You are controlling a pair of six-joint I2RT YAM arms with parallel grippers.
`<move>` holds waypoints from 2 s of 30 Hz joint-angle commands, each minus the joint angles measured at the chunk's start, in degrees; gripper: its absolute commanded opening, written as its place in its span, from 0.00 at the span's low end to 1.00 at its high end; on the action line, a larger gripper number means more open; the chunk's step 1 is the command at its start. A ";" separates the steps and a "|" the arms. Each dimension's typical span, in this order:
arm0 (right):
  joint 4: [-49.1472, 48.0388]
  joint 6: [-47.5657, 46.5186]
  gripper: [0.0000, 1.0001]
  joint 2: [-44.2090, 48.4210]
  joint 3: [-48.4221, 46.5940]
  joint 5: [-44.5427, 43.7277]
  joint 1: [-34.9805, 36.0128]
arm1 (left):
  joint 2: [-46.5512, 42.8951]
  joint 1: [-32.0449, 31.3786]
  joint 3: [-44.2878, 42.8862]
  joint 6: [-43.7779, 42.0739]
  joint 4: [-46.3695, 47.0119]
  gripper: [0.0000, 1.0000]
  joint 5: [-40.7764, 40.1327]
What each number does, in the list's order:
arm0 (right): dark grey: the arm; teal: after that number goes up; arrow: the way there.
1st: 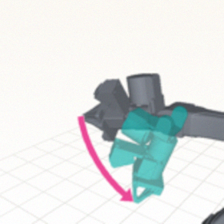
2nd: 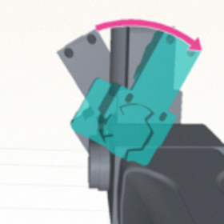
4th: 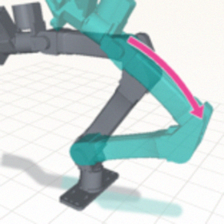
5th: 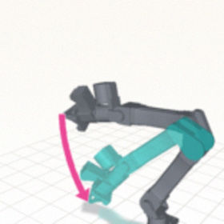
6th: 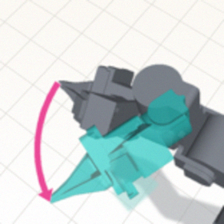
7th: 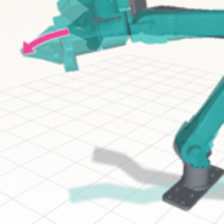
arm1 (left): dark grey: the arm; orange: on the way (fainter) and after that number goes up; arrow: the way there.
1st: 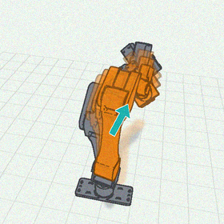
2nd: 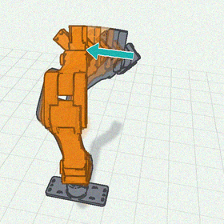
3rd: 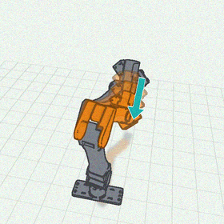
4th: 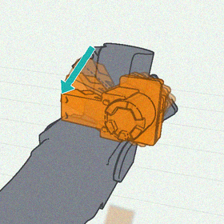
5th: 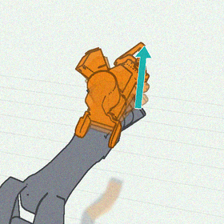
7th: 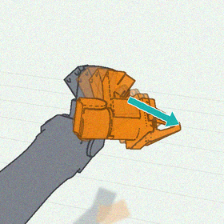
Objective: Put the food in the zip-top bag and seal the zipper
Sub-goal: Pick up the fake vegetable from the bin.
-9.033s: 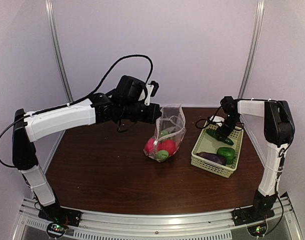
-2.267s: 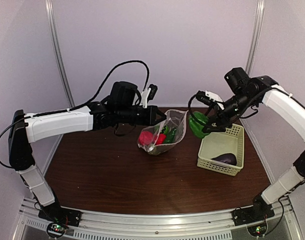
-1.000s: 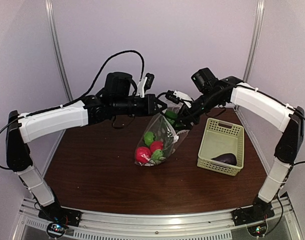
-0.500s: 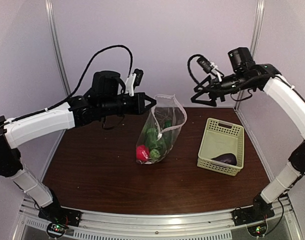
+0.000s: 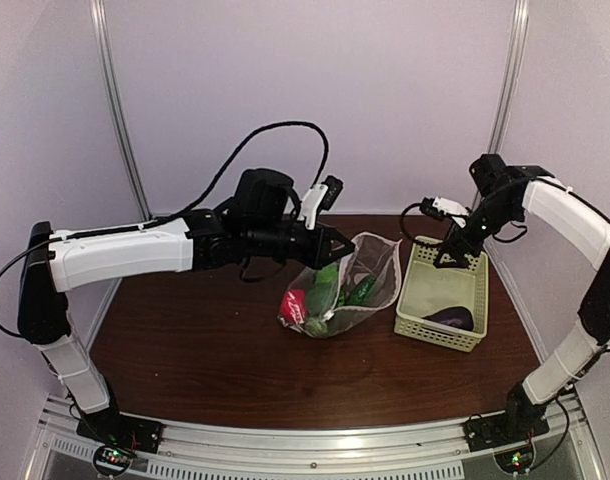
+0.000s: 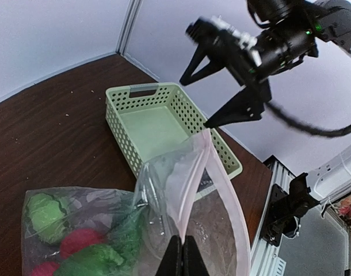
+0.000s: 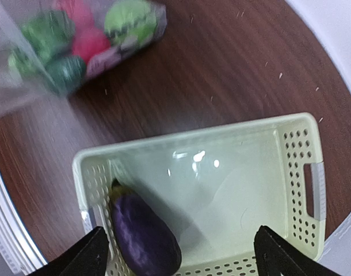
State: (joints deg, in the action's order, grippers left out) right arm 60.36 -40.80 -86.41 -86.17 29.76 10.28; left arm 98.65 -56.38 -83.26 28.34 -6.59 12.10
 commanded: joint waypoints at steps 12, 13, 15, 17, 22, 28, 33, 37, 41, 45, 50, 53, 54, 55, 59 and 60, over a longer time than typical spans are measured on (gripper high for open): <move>10.84 -22.13 0.81 -5.86 12.21 -19.50 -1.14 | -2.96 1.13 1.14 -0.47 1.77 0.00 -2.78; 10.95 -22.14 0.84 -6.32 12.44 -19.30 -1.14 | -2.99 1.10 1.14 -0.48 1.75 0.00 -2.81; 11.57 -22.61 0.91 -7.15 12.96 -19.09 -1.06 | -2.99 1.10 1.14 -0.52 1.90 0.00 -2.99; 11.32 -23.27 0.91 -7.78 14.09 -19.29 -0.97 | -2.94 1.13 1.10 -0.49 1.96 0.00 -3.19; 8.48 -23.91 0.88 -9.39 16.91 -19.24 -0.89 | -3.11 1.12 0.89 -0.24 1.27 0.00 -3.43; 7.48 -23.76 0.84 -13.68 16.96 -18.97 -0.88 | -3.72 1.10 1.28 0.23 1.14 0.00 -3.73; 5.10 -22.00 0.75 -15.76 16.55 -19.33 -0.88 | -4.57 1.15 1.55 0.23 0.90 0.00 -4.02; 4.49 -20.72 0.65 -17.37 16.21 -19.39 -0.88 | -4.91 1.10 2.31 0.47 1.51 0.00 -4.04; 4.28 -19.85 0.51 -16.79 15.85 -19.59 -0.96 | -4.59 1.16 1.68 0.29 0.86 0.00 -3.83; 5.38 -19.52 0.45 -14.79 14.04 -19.08 -1.50 | -4.61 1.10 1.26 0.05 0.62 0.00 -3.96; 8.28 -19.00 0.42 -12.51 9.30 -16.22 -3.15 | -4.12 1.15 1.26 0.14 0.98 0.00 -3.78; 9.56 -18.62 0.41 -11.59 7.50 -14.87 -3.91 | -3.97 1.15 1.22 0.16 1.05 0.00 -3.67; 9.90 -18.56 0.41 -11.16 7.21 -14.46 -4.15 | -3.92 1.16 1.18 0.14 1.09 0.00 -3.67; 10.23 -18.49 0.40 -10.76 6.94 -14.06 -4.42 | -3.90 1.10 1.17 0.10 1.09 0.00 -3.78; 12.01 -18.39 0.40 -8.58 6.44 -12.80 -4.83 | -3.92 1.21 1.10 0.05 1.12 0.00 -3.94; 13.00 -18.57 0.40 -7.76 5.96 -12.32 -4.83 | -3.94 1.20 1.09 0.05 1.01 0.00 -4.00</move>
State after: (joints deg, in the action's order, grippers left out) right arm 69.23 -59.75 -97.08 -78.54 14.76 5.91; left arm 95.46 -55.55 -81.84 28.56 -7.09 8.75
